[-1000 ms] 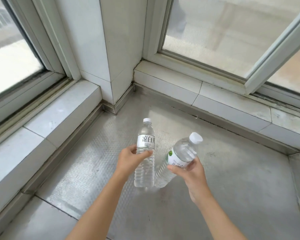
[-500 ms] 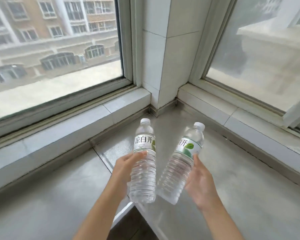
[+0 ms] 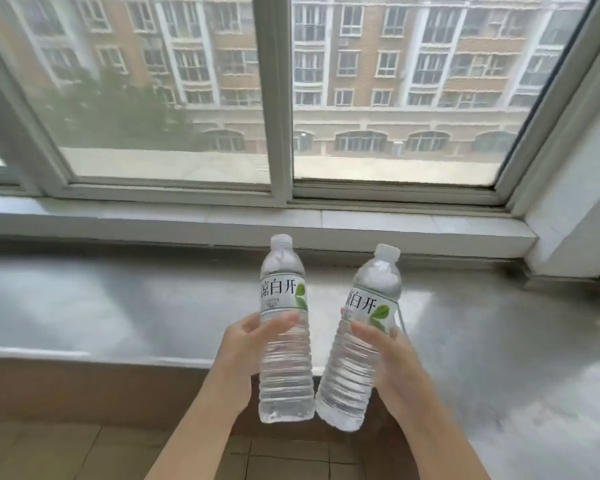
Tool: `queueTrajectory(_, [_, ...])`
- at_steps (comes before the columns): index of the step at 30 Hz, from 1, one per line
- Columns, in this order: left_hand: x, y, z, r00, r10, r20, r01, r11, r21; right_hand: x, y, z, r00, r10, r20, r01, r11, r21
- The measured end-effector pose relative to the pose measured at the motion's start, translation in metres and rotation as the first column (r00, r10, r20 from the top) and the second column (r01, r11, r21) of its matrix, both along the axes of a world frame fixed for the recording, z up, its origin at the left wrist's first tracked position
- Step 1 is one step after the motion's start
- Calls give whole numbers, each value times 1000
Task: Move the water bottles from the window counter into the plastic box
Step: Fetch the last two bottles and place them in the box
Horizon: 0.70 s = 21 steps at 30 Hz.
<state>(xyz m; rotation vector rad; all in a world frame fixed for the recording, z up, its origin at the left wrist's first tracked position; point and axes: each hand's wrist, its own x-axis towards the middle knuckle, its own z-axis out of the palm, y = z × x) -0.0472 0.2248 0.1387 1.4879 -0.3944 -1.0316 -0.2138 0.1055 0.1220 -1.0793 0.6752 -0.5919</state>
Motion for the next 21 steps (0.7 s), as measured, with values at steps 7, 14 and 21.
queueTrajectory(7, [54,160,13,894,434,114,-431,901,-49,124,105,20,948,313,-64,-319,926,-203])
queueTrajectory(14, [86,336,14,628,760,168,-743,650,-159,216,257,34,835,549,19,-526,809,-262])
queueTrajectory(21, [109,515,8,379,908,177,-888,411,-207,295,422,32,673,740,-8,-716,649,-255])
